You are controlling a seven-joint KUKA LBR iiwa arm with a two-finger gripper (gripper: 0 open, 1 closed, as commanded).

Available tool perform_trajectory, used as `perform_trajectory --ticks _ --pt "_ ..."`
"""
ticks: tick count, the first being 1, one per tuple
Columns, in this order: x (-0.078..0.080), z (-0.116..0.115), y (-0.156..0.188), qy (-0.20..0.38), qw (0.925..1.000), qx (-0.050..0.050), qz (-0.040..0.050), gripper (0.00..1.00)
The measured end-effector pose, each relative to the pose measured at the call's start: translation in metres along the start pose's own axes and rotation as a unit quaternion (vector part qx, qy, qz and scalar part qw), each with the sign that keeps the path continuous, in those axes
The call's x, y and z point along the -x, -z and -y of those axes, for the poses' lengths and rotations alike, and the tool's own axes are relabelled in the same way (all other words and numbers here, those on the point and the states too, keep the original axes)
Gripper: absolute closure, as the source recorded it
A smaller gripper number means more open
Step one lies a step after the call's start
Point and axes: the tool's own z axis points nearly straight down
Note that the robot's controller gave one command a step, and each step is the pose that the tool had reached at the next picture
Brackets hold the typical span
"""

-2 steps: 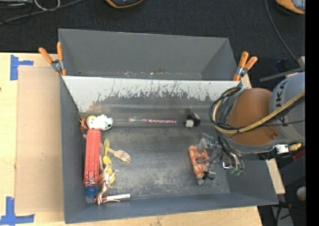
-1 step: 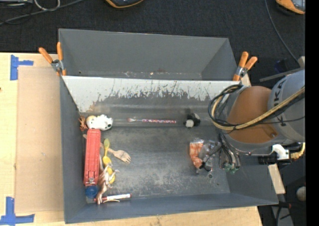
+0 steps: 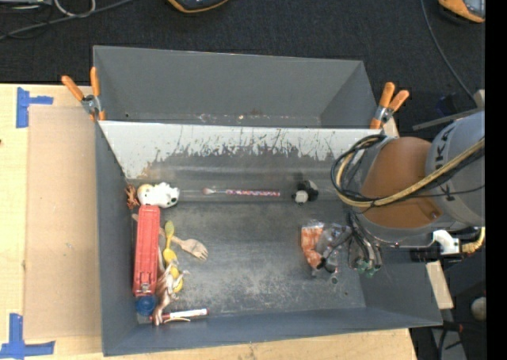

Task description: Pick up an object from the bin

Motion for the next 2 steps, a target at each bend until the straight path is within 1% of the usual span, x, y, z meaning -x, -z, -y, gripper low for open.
perform_trajectory --ticks 1,2 --pt "0.000 0.000 0.007 0.000 1.0000 0.000 0.0000 1.00" --pt "-0.003 0.001 0.034 0.000 1.0000 -0.001 -0.0047 1.00"
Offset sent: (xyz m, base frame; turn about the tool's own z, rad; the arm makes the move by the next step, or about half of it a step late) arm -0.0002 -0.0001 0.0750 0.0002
